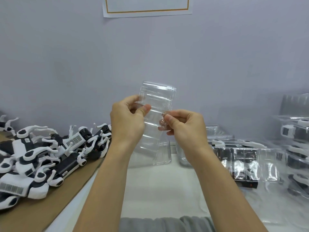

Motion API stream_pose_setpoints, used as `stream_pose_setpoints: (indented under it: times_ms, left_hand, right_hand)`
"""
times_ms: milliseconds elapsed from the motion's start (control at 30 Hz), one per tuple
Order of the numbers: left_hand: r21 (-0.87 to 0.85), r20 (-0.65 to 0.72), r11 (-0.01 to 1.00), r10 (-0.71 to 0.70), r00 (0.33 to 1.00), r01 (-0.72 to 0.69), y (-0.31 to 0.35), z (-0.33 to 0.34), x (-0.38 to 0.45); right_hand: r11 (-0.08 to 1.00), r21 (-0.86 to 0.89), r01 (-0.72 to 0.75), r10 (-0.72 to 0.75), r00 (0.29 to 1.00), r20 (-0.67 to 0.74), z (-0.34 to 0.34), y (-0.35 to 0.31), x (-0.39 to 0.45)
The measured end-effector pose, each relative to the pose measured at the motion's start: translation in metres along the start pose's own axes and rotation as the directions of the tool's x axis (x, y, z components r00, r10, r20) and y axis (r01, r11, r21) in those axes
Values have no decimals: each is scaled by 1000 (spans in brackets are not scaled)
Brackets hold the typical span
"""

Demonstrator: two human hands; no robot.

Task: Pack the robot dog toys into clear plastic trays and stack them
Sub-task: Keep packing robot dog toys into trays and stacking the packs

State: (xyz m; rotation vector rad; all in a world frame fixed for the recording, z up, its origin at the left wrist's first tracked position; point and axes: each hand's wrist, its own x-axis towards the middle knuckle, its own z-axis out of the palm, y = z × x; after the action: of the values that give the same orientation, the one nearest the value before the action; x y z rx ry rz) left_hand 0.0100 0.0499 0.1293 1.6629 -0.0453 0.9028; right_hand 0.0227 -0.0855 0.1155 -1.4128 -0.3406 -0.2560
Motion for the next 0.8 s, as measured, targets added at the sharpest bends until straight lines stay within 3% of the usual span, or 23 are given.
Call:
stream_pose_setpoints:
  times_ms: [567, 800]
  left_hand:
    - [114, -71, 990, 94, 993, -86, 9, -20, 4]
    - [89, -311, 991, 119, 943, -95, 13, -55, 14]
  right_hand:
    - [1000, 21, 3, -1, 998, -61, -2, 6, 3]
    - [997, 44, -61, 66, 987, -147, -2, 11, 3]
